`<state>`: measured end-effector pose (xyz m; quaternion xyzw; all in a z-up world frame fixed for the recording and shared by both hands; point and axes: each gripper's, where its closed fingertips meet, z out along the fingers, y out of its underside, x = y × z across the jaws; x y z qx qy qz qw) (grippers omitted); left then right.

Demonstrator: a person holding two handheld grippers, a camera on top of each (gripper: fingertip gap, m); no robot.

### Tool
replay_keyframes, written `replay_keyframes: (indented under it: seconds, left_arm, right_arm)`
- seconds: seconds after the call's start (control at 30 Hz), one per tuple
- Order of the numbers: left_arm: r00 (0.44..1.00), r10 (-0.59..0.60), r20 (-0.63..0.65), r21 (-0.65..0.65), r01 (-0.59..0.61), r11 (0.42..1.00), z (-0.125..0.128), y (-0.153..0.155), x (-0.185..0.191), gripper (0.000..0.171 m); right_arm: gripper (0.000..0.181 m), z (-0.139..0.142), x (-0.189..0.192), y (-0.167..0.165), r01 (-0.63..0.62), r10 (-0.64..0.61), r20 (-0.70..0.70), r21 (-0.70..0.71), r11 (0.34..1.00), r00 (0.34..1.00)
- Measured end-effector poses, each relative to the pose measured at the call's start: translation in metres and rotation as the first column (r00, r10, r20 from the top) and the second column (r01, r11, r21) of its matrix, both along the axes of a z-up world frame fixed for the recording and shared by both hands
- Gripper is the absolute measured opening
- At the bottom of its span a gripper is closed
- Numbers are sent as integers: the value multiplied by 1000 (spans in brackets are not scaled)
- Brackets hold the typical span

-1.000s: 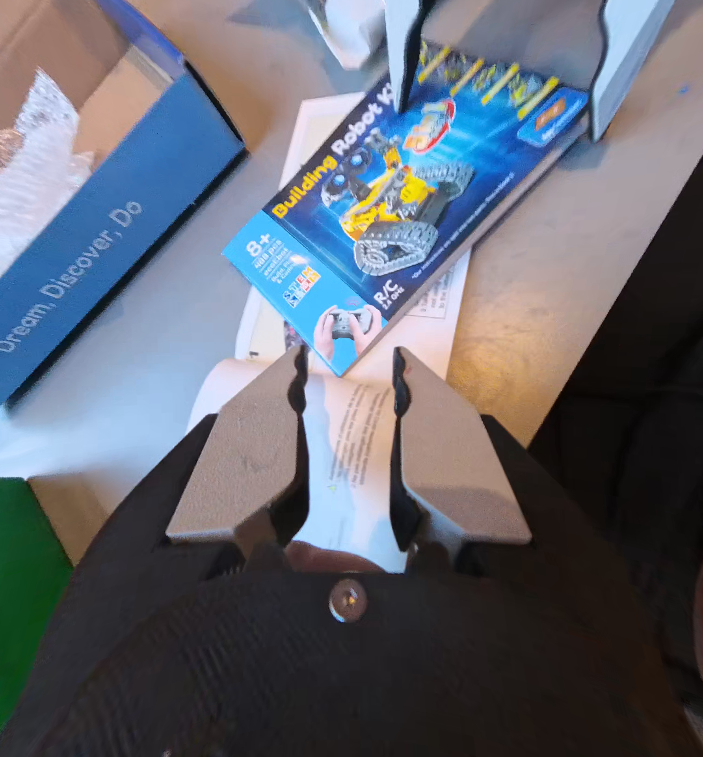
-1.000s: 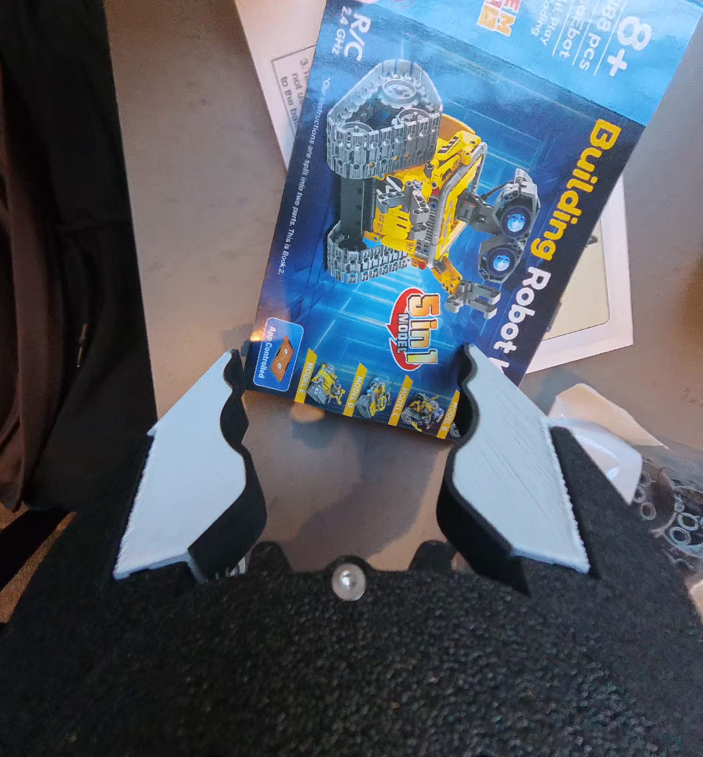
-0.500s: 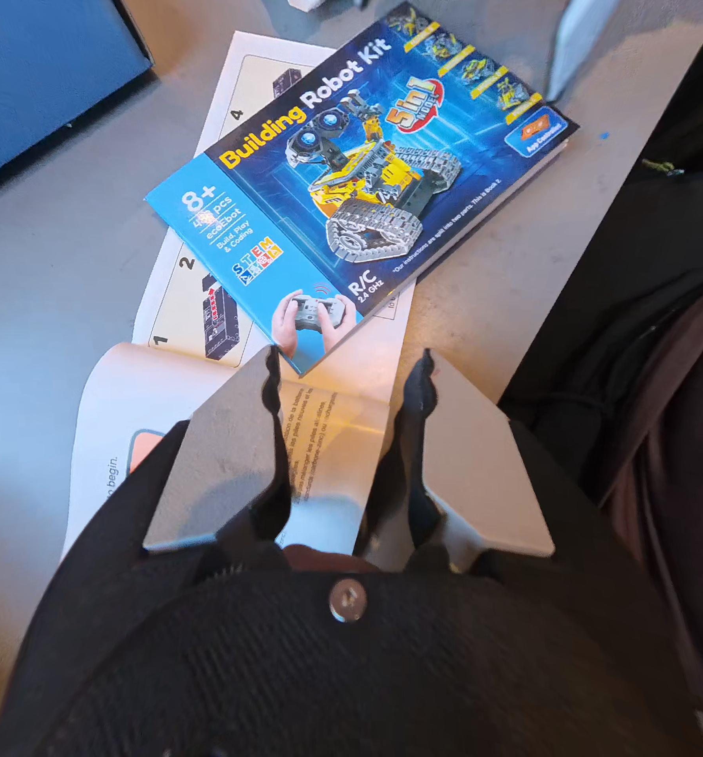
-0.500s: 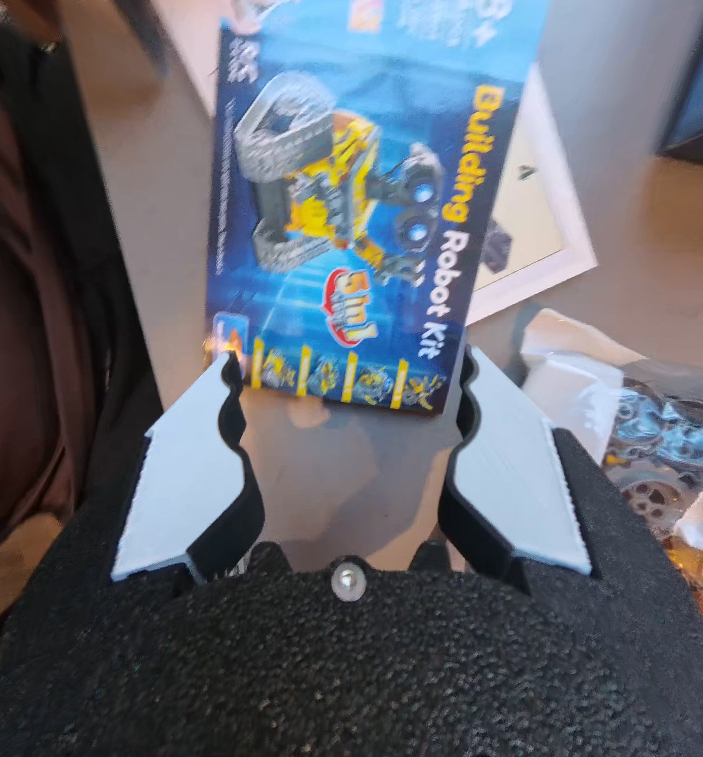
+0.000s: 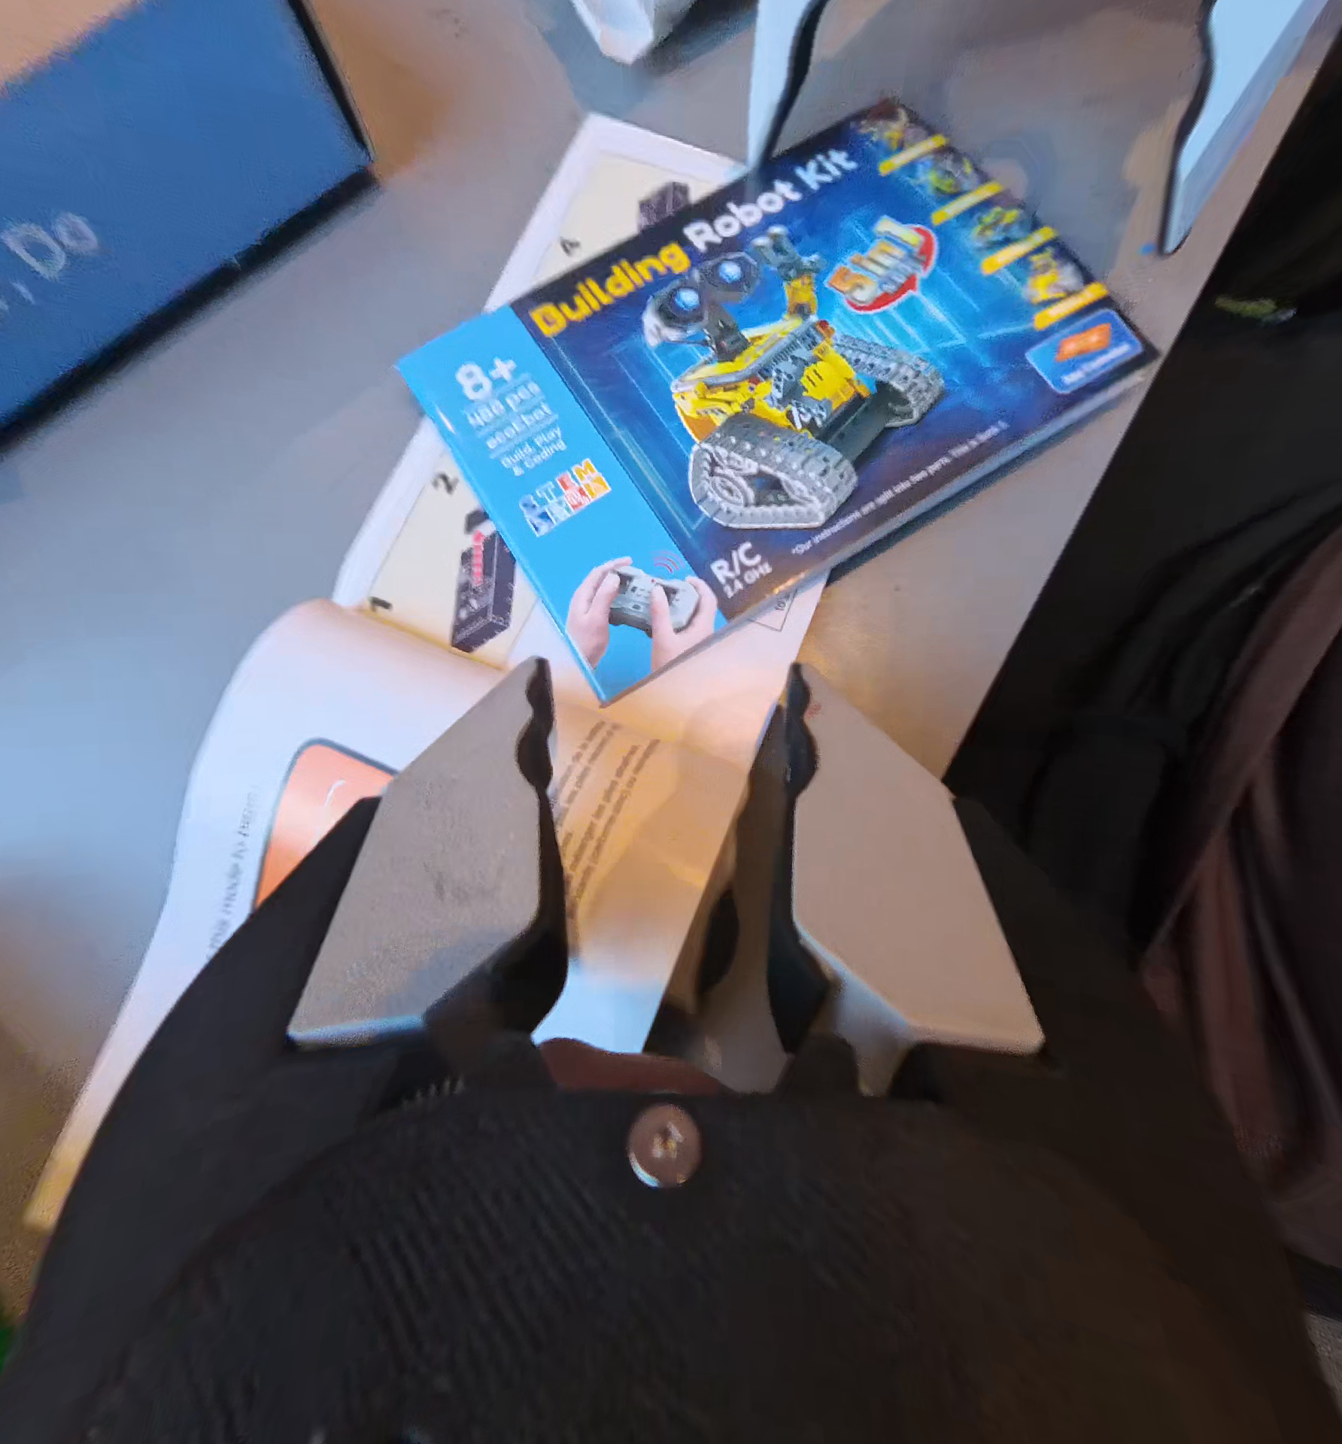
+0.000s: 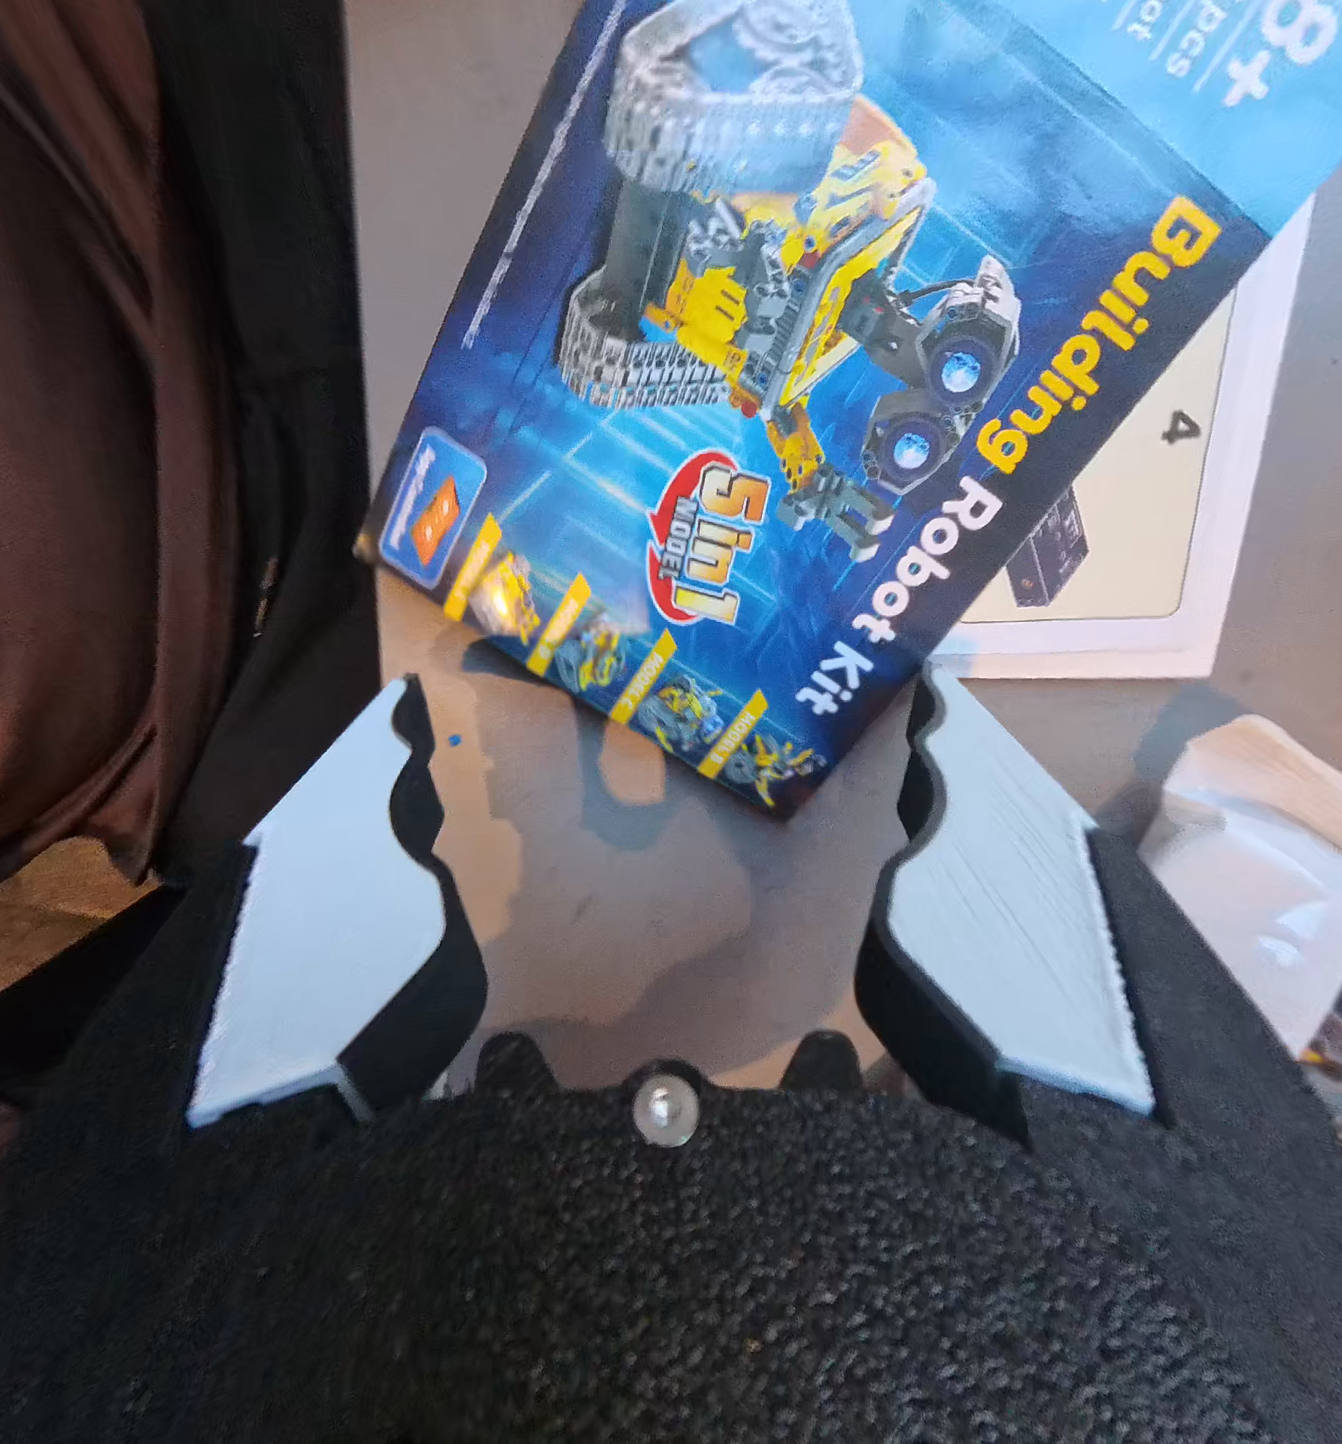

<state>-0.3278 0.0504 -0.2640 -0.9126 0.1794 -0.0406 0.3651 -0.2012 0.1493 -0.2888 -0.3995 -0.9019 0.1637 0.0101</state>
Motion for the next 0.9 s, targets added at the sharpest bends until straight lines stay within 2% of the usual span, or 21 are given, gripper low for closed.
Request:
replay_keyframes:
  seconds: [0.07, 0.2, 0.27, 0.33, 0.4, 0.53, 0.73, 0.83, 0.9]
  left_arm:
    - [992, -46, -114, 60, 53, 997, 8, 3, 4, 57]
    - [946, -242, -215, 99, 268, 958, 14, 2, 50, 64]
    - [881, -362, -304, 86, 403, 911, 6, -4, 74, 64]
    - [805, -416, -424, 57, 482, 875, -4, -5, 85, 65]
    - [756, -431, -492, 20, 505, 863, -11, -3, 91, 65]
    - [713, -450, -538, 35, 552, 833, -14, 4, 115, 64]
    - [516, -442, -734, -59, 600, 798, -34, 12, 115, 53]
    - [478, -429, -766, -45, 627, 778, -36, 16, 117, 51]
    - [483, -438, -758, -40, 637, 770, -35, 15, 118, 49]
  right_arm:
    - [109, 3, 7, -5, -28, 28, 16, -27, 999, 999]
    - [93, 8, 12, -10, -50, 52, 27, -67, 997, 998]
    - [93, 10, 8, -7, -25, 26, 16, -60, 998, 1000]
    - [94, 12, 7, -6, -8, 9, 15, -64, 998, 1000]
    - [93, 12, 10, -8, -13, 15, 27, -75, 997, 1000]
    - [96, 10, 18, -13, -27, 33, 67, -93, 995, 997]
    - [89, 16, 24, -20, -72, 80, 64, -119, 990, 995]
    - [91, 17, 29, -22, -61, 75, 92, -148, 987, 993]
    - [92, 13, 37, -24, -60, 83, 146, -159, 985, 986]
